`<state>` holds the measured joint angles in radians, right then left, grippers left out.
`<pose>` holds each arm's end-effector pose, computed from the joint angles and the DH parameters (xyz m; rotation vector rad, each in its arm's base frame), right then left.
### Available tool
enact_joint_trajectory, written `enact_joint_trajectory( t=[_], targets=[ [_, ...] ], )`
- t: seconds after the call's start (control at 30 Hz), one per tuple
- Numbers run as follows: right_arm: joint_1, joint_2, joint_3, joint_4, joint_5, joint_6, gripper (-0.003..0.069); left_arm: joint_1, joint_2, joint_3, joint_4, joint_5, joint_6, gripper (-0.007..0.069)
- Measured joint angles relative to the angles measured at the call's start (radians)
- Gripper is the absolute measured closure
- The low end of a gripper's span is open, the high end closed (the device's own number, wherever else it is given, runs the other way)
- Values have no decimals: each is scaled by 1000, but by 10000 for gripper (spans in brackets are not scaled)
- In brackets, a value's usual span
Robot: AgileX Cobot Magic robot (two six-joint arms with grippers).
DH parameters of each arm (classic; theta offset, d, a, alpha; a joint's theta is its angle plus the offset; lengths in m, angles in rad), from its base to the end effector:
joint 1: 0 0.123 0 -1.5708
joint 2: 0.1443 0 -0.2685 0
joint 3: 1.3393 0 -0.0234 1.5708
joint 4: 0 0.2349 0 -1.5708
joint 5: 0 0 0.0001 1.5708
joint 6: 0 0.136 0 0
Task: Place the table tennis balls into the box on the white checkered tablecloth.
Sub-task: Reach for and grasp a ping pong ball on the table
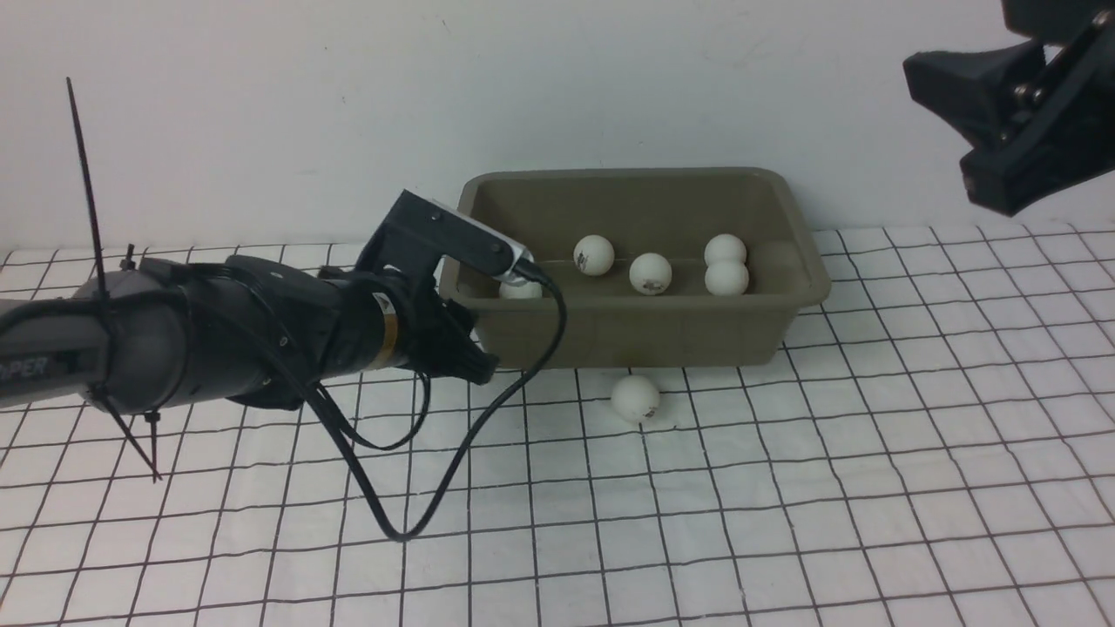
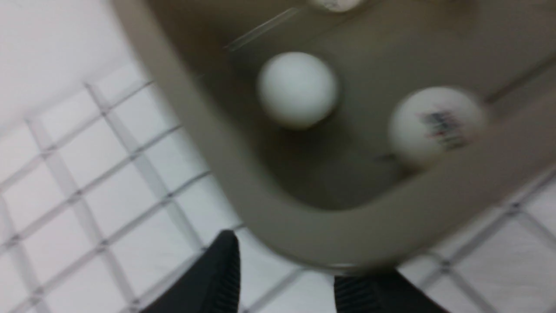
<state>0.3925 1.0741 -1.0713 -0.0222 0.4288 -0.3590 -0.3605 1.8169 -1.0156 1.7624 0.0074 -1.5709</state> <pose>0.2475 0.1011 0.3721 -0.7150 1.7766 0.0001 0.3727 -0.1393 0.1462 0.6190 2.1993 -0.0800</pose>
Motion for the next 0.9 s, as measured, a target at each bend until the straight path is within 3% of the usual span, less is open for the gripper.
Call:
enact_joint_trajectory(
  t=[0.13,0.73,0.9],
  targets=[
    [0,0,0,0,0,8,216,0,-9,0,-6,104,72,353],
    [0,0,0,0,-22,11,216,0,-48,-2,-16,174,76,353],
    [0,0,0,0,-22,13,216,0,-53,-2,-20,262,84,353]
  ],
)
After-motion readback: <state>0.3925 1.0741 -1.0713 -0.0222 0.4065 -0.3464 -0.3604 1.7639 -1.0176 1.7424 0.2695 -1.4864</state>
